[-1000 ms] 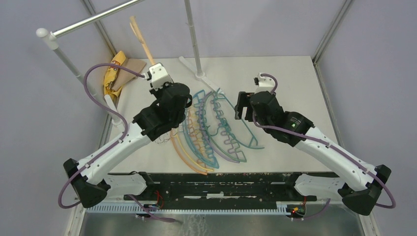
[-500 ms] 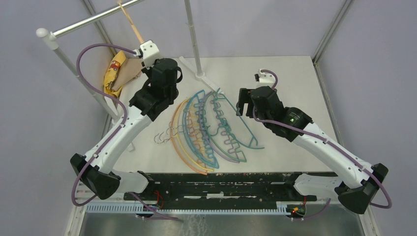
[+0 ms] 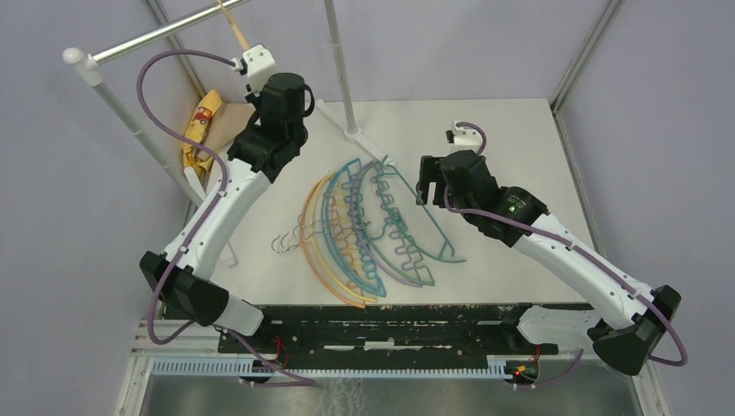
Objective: Organize the hangers
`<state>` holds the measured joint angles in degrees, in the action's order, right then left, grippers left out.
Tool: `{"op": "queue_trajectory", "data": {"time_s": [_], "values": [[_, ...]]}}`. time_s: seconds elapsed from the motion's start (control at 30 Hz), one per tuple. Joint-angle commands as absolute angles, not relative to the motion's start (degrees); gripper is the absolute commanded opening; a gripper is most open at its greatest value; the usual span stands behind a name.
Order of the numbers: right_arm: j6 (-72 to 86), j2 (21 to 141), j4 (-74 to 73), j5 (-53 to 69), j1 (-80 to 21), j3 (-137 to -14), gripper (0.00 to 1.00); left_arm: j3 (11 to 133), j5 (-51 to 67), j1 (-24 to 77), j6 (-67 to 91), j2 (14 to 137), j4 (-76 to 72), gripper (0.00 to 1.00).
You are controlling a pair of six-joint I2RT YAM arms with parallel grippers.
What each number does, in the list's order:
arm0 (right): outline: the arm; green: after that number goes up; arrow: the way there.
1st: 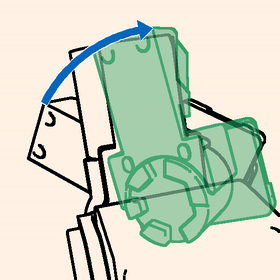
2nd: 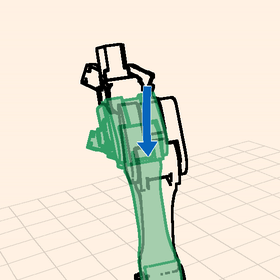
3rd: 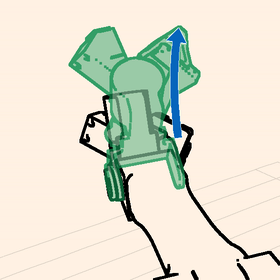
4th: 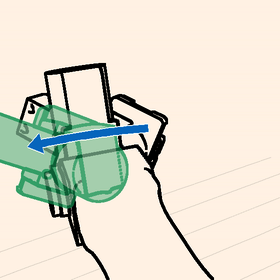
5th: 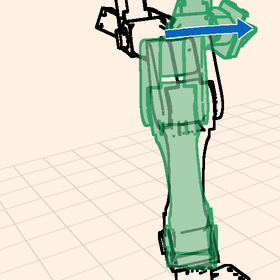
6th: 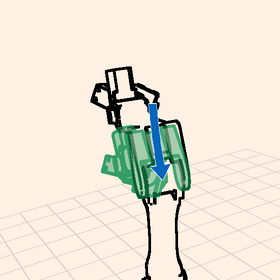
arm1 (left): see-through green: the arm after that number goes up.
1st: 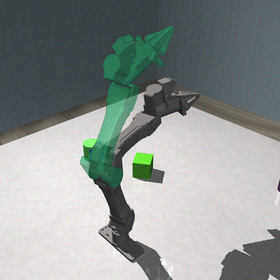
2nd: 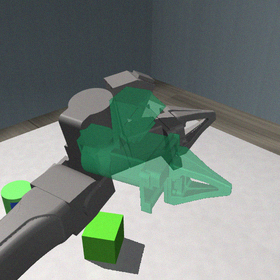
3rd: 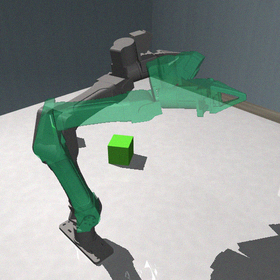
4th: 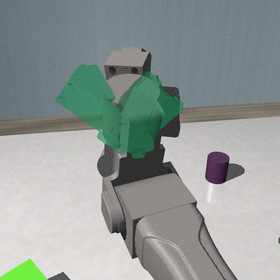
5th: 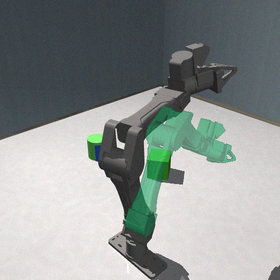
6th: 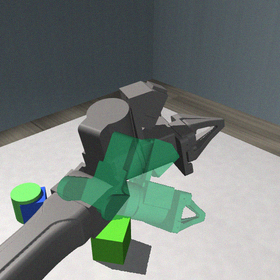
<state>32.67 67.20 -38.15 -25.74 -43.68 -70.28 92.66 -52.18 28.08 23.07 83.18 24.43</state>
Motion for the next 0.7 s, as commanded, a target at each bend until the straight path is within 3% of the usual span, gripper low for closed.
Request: {"op": "queue_trajectory", "data": {"time_s": [0.0, 0.2, 0.27, 0.4, 0.53, 0.67], "values": [[31.6, 66.3, -37.7, -26.3, -43.0, -71.9, 0.9, 98.2, -48.0, 25.7, 22.7, 86.7, 27.4, 0.03], [31.2, 65.4, -37.3, -26.3, -42.4, -69.7, 0.97, 94.0, -43.8, 25.4, 25.2, 87.0, 27.7, 0.03], [30.9, 65.3, -37.2, -26.5, -42.4, -69.1, 0.99, 91.5, -42.3, 25.4, 25.4, 85.7, 27.0, 0.08], [29.7, 66.5, -36.9, -25.2, -42.3, -68.7, 0.99, 85.6, -38.6, 25.5, 23.9, 80.8, 23.9, 0.55], [28.0, 69.6, -36.2, -24.0, -42.4, -67.9, 0.99, 79.2, -35.6, 25.5, 24.0, 73.9, 21.6, 0.97], [25.9, 74.9, -33.6, -20.8, -42.3, -66.6, 0.96, 72.6, -30.3, 25.4, 26.0, 67.6, 21.1, 0.99]]}}
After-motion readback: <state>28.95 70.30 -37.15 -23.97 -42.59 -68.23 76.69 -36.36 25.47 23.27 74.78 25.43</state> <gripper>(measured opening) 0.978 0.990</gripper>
